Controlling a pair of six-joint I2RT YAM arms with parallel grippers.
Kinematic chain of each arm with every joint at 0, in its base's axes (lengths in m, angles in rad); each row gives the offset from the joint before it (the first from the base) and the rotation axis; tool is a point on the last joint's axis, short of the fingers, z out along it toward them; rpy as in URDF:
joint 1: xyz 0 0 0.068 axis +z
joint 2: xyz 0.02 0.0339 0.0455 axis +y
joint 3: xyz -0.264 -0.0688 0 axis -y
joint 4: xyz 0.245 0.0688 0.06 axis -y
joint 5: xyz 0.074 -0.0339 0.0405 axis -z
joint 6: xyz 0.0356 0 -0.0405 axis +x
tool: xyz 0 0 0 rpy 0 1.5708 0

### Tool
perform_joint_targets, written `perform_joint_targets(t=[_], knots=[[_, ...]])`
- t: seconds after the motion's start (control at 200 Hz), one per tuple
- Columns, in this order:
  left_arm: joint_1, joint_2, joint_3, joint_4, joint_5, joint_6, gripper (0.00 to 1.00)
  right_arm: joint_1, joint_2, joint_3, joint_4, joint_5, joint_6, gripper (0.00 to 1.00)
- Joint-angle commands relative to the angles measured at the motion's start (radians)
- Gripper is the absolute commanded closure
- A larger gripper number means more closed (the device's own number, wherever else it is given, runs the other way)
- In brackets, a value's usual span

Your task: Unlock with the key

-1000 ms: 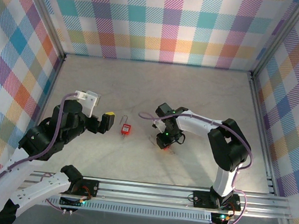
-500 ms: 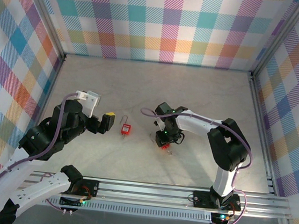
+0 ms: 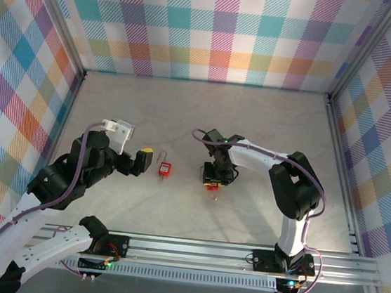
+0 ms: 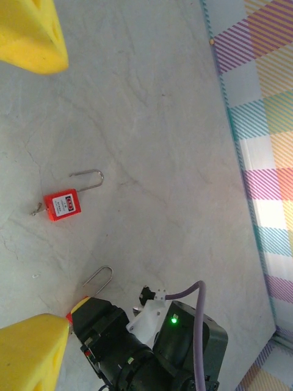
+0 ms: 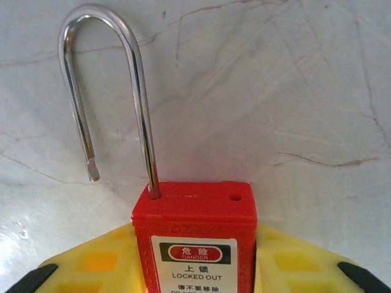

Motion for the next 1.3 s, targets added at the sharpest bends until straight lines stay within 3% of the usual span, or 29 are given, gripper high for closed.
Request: perform_joint_targets(t=[0.0,0.61,1.295], knots=[[0.009,-0.019,-0.011,0.039,0.028,0.017,0.0,-0.006,0.017,0.052,-0.007,0.015,0.115,0.75],[0.009,-0.07,-0.065,0.041,0.043,0.024,0.0,0.021,0.124,0.196,-0.025,0.037,0.196,0.79],[0.009,-0.06,-0.087,0.057,0.043,0.021,0.0,0.026,0.189,0.271,-0.061,0.08,0.197,0.78]])
